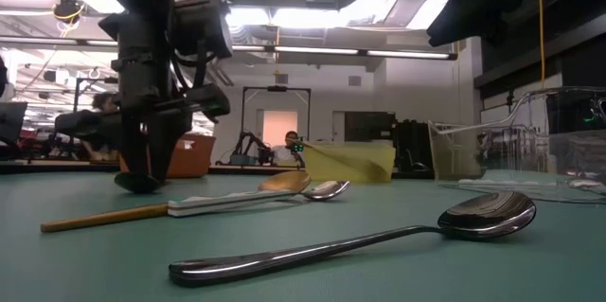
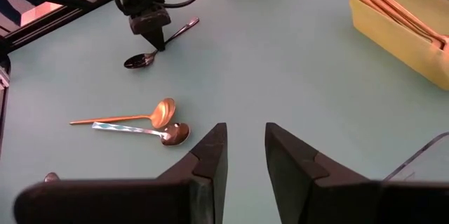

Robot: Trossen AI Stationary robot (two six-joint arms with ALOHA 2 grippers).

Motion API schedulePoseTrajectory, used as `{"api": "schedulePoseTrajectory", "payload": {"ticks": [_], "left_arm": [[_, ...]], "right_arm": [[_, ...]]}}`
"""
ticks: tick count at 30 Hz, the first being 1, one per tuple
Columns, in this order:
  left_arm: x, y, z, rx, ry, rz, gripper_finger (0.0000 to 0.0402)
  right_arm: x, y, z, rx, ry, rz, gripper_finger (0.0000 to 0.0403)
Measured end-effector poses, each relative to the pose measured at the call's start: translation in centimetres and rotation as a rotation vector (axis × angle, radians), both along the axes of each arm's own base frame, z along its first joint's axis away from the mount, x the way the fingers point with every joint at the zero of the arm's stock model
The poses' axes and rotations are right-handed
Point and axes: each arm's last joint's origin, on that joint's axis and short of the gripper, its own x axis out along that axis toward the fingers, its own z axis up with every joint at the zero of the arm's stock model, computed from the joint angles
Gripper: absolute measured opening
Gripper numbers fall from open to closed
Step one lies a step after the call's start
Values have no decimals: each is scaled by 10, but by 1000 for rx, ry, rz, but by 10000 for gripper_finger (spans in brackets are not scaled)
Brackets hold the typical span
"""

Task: Sort silverware by color (type)
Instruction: Put the black spoon into the orange bin

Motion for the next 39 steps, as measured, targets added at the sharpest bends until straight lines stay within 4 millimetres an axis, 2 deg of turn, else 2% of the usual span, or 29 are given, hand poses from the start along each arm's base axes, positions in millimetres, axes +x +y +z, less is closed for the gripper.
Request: {"api": "schedulePoseTrajectory", "payload": {"ticks": [7,18,34,39], "left_arm": [[0,-6,0,53,-2,-15,69],[0,-5,0,71,0,-15,7],[2,-9,1,159,-28,-157,2],[13,-5,3,275,-137,-141,1]], "right_arm": [[0,0,0,0,0,0,88],[0,0,0,0,0,0,88],[0,0,0,0,0,0,88],[0,0,0,0,1,0,88]]}}
